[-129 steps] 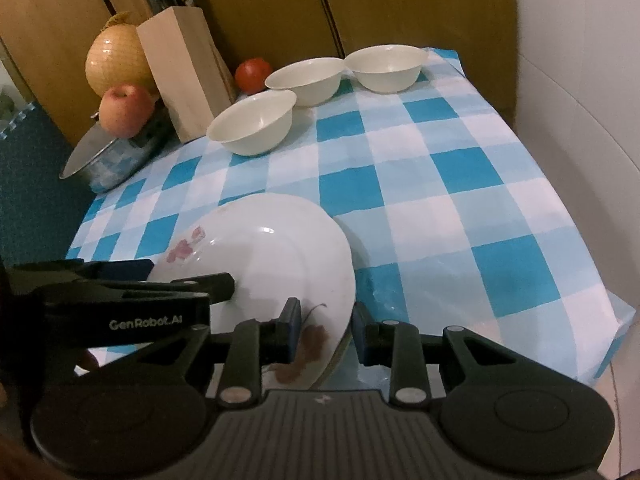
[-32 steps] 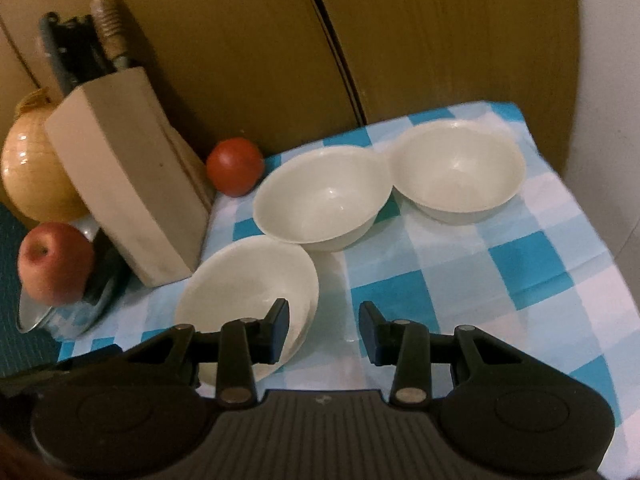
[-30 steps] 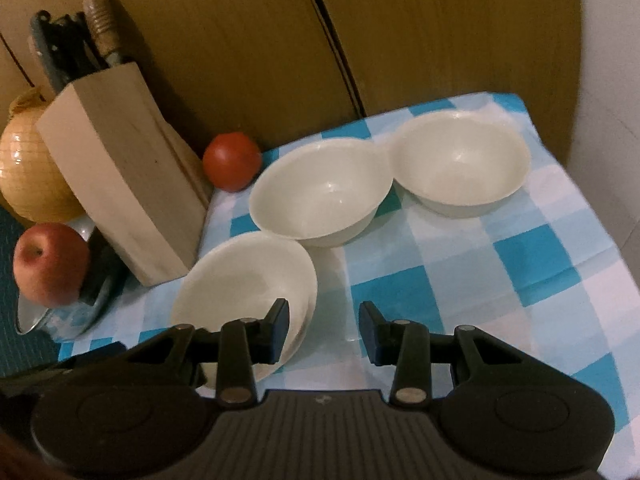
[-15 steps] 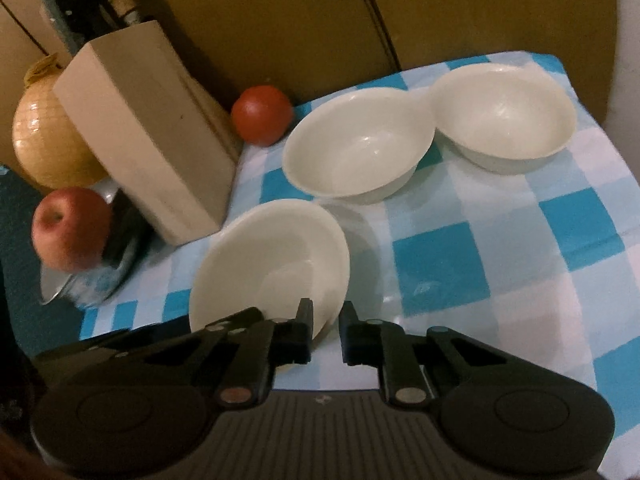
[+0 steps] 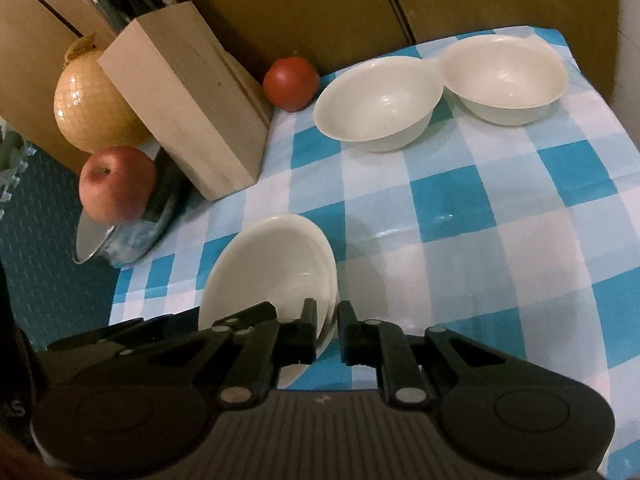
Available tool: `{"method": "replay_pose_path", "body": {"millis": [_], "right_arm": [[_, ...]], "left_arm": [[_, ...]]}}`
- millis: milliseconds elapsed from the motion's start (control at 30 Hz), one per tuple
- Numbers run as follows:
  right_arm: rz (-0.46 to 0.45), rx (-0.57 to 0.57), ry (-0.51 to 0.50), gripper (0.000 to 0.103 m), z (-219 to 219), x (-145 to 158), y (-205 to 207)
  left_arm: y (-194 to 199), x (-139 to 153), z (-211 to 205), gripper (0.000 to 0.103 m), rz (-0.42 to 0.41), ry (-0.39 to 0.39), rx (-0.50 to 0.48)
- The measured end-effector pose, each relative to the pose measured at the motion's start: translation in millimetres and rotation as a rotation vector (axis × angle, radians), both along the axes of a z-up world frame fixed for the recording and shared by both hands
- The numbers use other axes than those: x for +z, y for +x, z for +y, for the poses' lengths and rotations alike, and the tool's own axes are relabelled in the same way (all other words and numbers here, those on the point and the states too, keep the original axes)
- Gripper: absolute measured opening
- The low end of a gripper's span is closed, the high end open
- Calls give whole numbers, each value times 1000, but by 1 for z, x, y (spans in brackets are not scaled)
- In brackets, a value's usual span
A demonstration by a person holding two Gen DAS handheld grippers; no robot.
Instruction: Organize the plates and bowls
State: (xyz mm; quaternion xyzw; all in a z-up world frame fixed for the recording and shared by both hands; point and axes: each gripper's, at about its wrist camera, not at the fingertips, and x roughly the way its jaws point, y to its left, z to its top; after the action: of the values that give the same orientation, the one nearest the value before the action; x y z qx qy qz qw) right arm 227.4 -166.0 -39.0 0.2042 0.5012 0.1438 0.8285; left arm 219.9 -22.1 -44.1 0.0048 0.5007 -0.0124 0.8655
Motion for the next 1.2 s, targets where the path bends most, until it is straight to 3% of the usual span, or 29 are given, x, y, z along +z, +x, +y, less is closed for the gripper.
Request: {"method": "replay_pose_path", "body": {"millis": [167,400,767,1200], "right_arm": [[10,-32,20,13,-11,-2,-1],[-23,-61,9,17,-23,6,-6],[-101,-122,-9,20,-37,18,-1],[-122,-158,10,21,-42,15,22]], "left_arm": [[-2,-2,-2,52,-11,8,-5],[-8,5,-4,68,-55,30,-3],[-9,18,-1,70,-112,63,19],[6,21,-10,71,-162,66,5]]}}
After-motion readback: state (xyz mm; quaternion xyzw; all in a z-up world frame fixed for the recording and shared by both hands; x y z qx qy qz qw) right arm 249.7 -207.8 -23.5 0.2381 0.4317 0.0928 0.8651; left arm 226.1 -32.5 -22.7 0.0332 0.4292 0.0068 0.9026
